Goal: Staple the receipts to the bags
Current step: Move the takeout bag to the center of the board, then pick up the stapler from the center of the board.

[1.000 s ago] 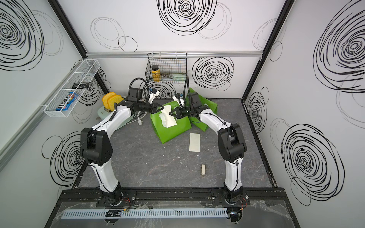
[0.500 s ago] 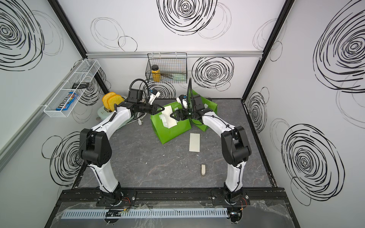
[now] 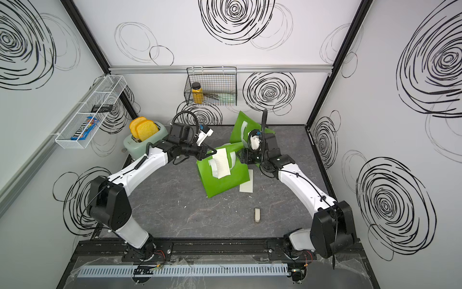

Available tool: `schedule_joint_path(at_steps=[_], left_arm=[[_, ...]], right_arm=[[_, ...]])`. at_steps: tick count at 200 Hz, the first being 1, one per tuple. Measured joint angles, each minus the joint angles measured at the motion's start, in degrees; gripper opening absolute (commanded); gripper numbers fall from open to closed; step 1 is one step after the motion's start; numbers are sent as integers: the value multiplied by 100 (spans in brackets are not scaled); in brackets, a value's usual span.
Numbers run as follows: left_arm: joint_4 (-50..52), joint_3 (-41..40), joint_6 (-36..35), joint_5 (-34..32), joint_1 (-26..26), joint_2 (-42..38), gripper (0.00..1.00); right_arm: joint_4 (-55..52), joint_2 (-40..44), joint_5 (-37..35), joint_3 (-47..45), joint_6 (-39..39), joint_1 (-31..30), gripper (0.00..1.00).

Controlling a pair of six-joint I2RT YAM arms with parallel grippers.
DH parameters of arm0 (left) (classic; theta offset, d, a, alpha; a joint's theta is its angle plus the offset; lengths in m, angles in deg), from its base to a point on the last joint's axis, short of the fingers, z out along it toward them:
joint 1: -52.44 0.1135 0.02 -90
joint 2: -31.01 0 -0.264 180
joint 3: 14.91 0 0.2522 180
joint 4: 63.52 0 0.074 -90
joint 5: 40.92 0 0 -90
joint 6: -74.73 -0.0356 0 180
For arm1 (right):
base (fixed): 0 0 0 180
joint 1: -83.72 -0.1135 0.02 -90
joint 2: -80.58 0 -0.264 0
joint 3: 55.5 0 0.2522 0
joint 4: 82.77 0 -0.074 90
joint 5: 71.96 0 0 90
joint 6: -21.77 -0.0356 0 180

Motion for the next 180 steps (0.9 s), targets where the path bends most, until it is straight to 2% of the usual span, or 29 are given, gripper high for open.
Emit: schedule_joint_path(at_steps=[39, 78, 95, 129, 180], left_arm=[[-131, -282, -4, -129, -122, -236, 0], [-249, -520, -11, -214, -157, -428, 0], [-350, -645, -11, -216, -170, -492, 0], [-516, -857, -9, -214, -181, -621, 0], [-629, -966, -9, -210, -184, -678, 0]], right_arm=[[-1539, 494, -667, -748, -435, -597, 64], [-2723, 570, -767, -973, -778, -848, 58], [-3010, 568, -761, -1038, -841, -857, 57], [-3289, 525, -605, -1340, -916, -931, 48], [-3357, -57, -391, -1388, -896, -1123, 42]])
